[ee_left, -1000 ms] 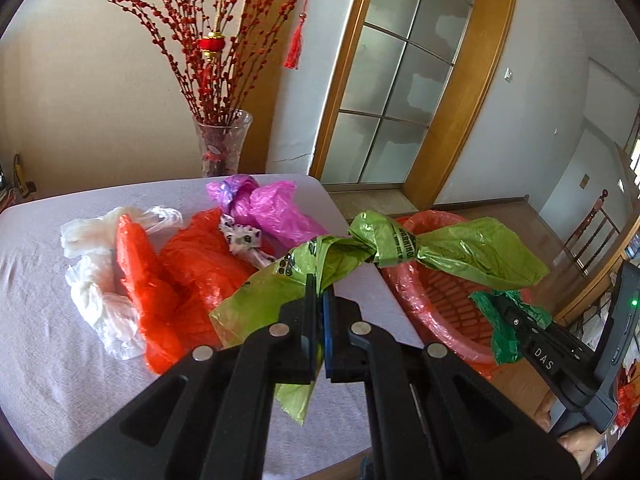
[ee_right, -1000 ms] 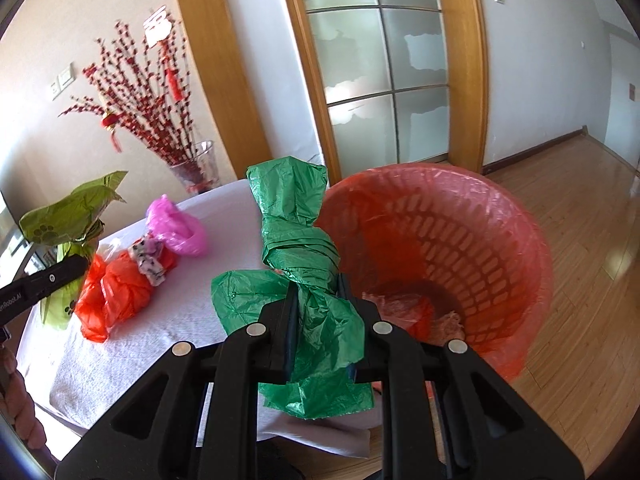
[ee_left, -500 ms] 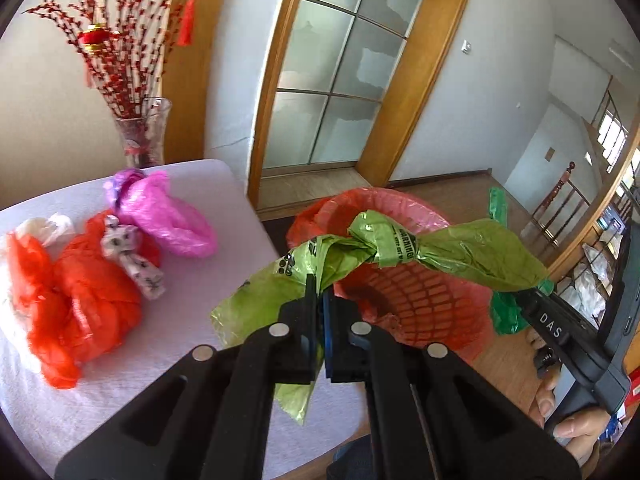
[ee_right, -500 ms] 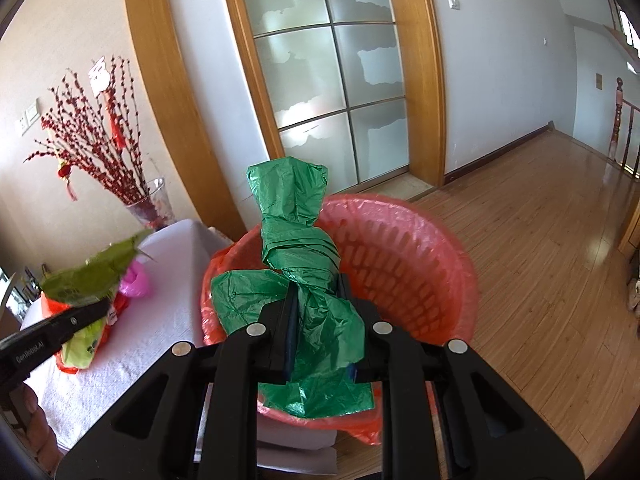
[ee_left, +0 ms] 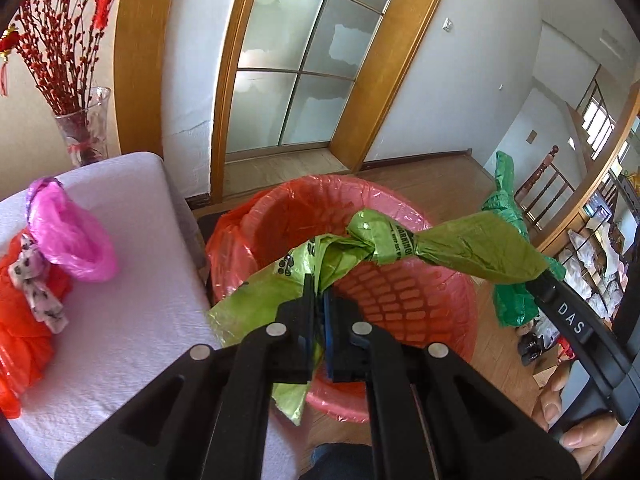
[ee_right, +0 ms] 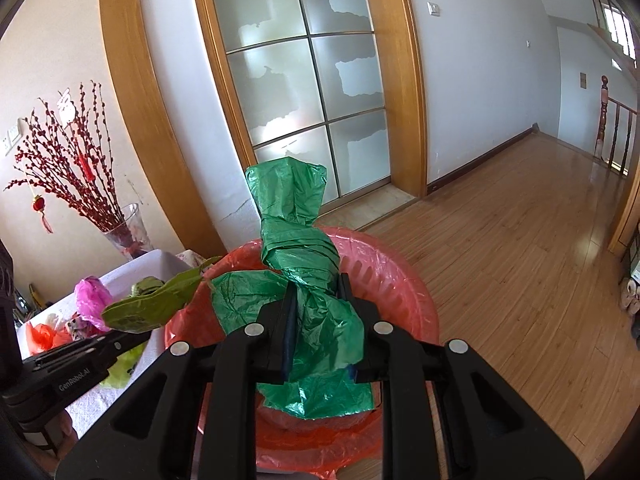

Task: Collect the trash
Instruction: 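Carry the green and lime-green bags over the red basket and open both grippers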

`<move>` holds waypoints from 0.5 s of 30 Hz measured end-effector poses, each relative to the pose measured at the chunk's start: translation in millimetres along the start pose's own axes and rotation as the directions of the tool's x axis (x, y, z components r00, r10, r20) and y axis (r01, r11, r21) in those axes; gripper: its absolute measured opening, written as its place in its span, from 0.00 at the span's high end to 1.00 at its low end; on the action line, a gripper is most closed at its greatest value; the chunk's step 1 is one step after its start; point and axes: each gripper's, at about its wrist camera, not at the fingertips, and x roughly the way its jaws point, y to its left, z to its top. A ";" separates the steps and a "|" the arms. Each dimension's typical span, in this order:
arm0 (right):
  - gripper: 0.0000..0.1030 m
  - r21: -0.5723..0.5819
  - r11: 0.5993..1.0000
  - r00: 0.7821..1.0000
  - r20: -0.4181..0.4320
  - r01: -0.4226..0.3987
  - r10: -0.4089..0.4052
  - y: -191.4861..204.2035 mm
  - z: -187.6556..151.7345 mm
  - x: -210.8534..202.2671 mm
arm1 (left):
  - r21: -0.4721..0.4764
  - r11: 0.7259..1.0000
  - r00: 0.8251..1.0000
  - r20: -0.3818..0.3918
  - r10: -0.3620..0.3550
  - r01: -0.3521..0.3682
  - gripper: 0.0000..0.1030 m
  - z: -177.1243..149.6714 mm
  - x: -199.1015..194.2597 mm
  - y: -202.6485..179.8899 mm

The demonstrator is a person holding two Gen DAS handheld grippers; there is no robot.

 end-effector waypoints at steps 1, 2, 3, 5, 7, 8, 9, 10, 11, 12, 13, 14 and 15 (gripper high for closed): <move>0.75 0.001 1.000 1.000 -0.007 -0.002 0.002 -1.3 0.1 2.6 | 0.003 1.000 1.000 -0.009 -0.006 0.006 0.91 -0.4 4.6 -0.7; 0.73 0.004 1.000 1.000 -0.015 -0.004 0.004 -2.4 -0.6 5.3 | 0.004 1.000 1.000 -0.017 -0.007 0.007 0.86 -1.2 7.7 0.0; 0.69 0.007 1.000 1.000 -0.022 -0.006 0.006 -4.2 -2.2 7.2 | 0.004 1.000 1.000 -0.023 -0.005 0.005 0.79 -2.4 10.5 0.6; 0.61 0.008 1.000 1.000 -0.030 -0.003 0.003 -5.1 -4.6 9.7 | 0.005 1.000 1.000 -0.031 -0.005 0.005 0.73 -5.3 12.9 1.9; 0.60 0.007 1.000 0.999 -0.036 0.002 -0.002 -6.4 -7.1 11.3 | 0.003 1.000 0.999 -0.039 -0.002 0.002 0.71 -7.7 15.2 3.7; 0.60 0.009 1.000 0.999 -0.040 0.004 -0.004 -7.3 -9.0 11.9 | -0.001 1.000 0.999 -0.044 0.001 -0.001 0.70 -8.7 15.9 5.6; 0.60 0.010 1.000 0.999 -0.043 0.006 -0.005 -7.1 -10.0 12.5 | -0.004 1.000 0.999 -0.046 0.002 -0.002 0.70 -9.3 15.3 7.2; 0.60 0.007 1.000 0.999 -0.045 0.010 -0.010 -7.0 -11.4 12.4 | -0.006 1.000 0.999 -0.045 0.005 -0.005 0.70 -10.1 14.0 9.2; 0.60 0.003 1.000 0.999 -0.044 0.014 -0.014 -6.1 -11.9 12.5 | -0.007 1.000 0.999 -0.041 0.011 -0.011 0.70 -11.8 10.7 11.4; 0.60 -0.003 1.000 0.999 -0.042 0.021 -0.021 -5.8 -13.0 11.9 | -0.006 1.000 0.999 -0.034 0.019 -0.019 0.68 -12.7 7.9 13.3; 0.60 -0.007 1.000 0.999 -0.041 0.025 -0.026 -4.6 -14.0 11.2 | -0.007 1.000 0.999 -0.026 0.026 -0.027 0.67 -14.0 4.8 15.1; 0.60 -0.011 1.000 0.999 -0.040 0.026 -0.026 -4.0 -14.7 10.3 | -0.009 0.999 0.999 -0.017 0.037 -0.037 0.64 -15.4 0.8 17.2; 0.60 -0.013 1.000 0.999 -0.040 0.025 -0.026 -3.0 -15.3 9.6 | -0.010 0.999 0.999 -0.009 0.046 -0.046 0.62 -16.6 -2.5 19.1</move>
